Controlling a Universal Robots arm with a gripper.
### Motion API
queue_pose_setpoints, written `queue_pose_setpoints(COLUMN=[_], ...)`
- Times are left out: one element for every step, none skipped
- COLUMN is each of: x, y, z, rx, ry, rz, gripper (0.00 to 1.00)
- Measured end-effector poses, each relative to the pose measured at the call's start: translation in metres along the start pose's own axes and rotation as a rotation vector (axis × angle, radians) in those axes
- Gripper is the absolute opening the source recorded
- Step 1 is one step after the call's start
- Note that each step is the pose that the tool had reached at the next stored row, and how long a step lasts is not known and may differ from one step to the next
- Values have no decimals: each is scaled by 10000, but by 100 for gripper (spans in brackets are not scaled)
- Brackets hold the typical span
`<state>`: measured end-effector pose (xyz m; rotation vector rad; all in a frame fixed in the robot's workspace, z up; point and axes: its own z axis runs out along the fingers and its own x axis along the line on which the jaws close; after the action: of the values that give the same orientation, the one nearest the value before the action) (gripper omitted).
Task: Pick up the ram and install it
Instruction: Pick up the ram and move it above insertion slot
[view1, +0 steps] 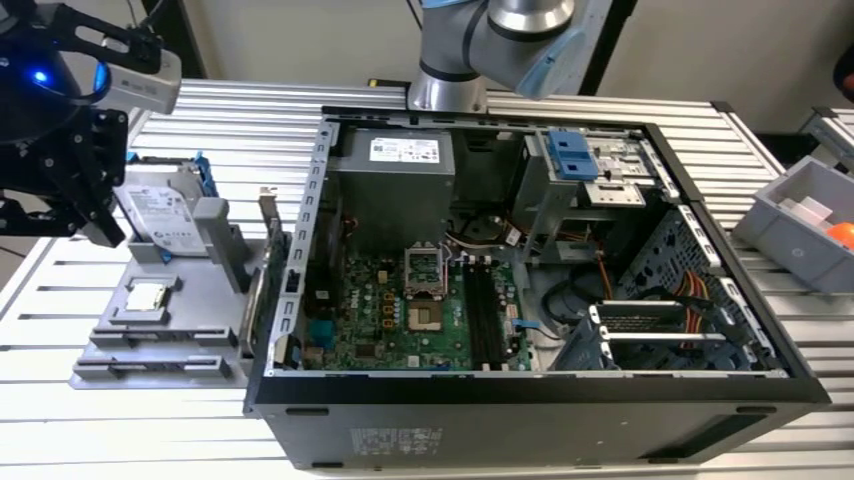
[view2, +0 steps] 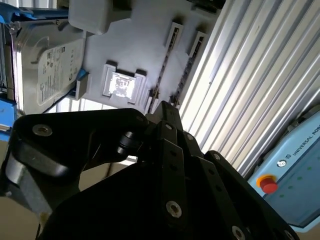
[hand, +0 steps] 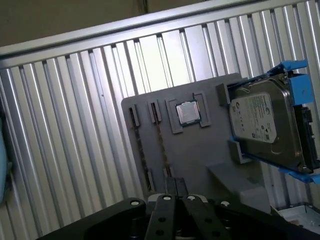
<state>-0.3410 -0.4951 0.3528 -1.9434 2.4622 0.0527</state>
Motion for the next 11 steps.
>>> queue_pose_setpoints(x=[1, 2, 5, 6, 6, 6, 6, 6, 6, 7, 7], y=[0, -2, -3, -2, -2, -2, -1, -1, -1, -1, -1], z=[0, 1, 1, 0, 0, 0, 0, 1, 1, 1, 1], rx=[13, 21, 16, 13, 12, 9, 4, 1, -4, -8, -12], ry=[-30, -75, -109, -111, -110, -108, -105, -103, -99, -96, -93], rz=[-43, -77, -103, -131, -188, -279, -396, -529, -692, -855, -1020], gripper=[0, 0, 0, 0, 0, 0, 0, 0, 0, 0, 0])
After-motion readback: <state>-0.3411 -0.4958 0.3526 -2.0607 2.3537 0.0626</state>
